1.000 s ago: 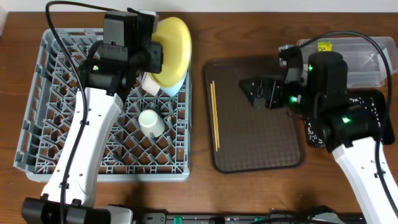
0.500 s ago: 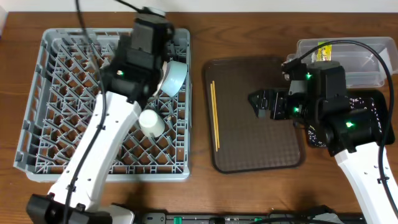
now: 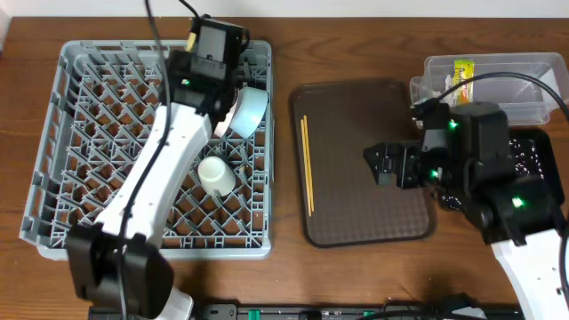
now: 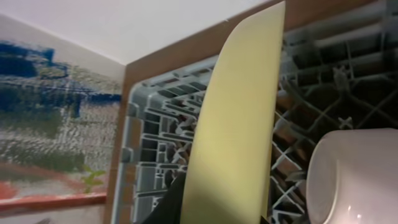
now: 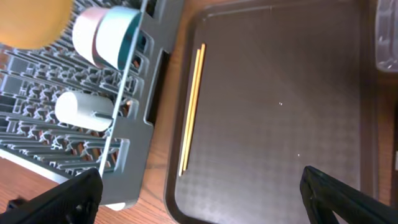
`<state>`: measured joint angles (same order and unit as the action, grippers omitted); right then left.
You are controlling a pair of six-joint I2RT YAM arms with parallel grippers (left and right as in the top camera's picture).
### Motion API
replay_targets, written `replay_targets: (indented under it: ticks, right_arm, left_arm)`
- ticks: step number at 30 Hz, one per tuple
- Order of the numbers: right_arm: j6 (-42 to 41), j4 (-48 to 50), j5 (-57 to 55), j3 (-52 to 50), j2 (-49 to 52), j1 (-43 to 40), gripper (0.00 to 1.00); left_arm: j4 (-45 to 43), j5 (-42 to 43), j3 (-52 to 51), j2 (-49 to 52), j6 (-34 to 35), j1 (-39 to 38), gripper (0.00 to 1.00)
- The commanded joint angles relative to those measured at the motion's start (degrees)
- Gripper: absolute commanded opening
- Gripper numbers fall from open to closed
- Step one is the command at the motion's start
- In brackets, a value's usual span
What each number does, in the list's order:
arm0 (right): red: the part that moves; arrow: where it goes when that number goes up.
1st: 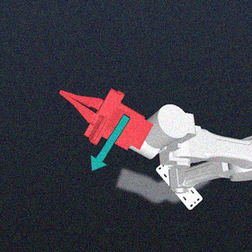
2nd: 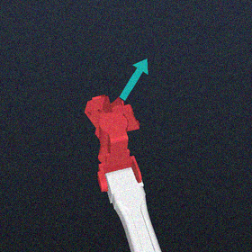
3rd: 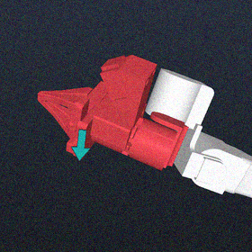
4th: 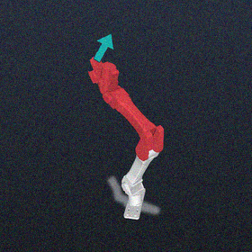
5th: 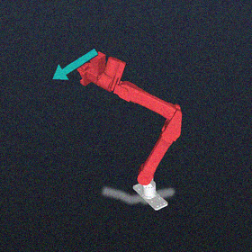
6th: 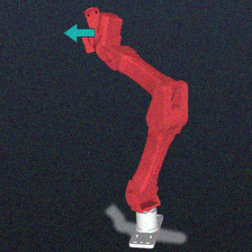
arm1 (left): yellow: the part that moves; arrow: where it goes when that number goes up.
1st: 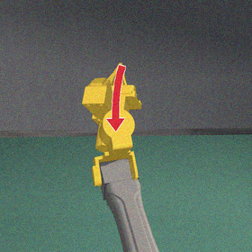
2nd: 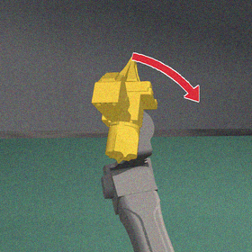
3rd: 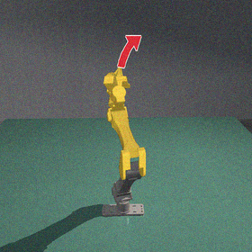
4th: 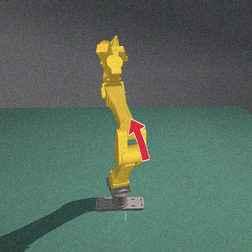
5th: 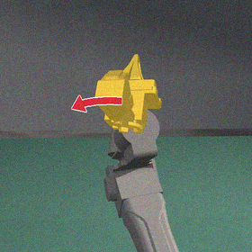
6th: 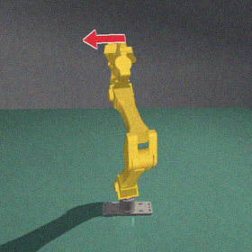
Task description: Sort waste into correct bins and load items into the dishwasher
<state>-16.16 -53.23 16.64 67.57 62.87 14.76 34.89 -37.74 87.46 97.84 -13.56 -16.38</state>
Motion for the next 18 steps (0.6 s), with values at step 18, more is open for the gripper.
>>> replay_targets:
  ticks: [18]
  right_arm:
    - [1.2, -4.2, -1.7, 1.1, -4.9, 0.6, 0.99]
  left_arm:
    - [-0.5, 12.4, 0.0, 5.3, 3.3, 5.2, 0.06]
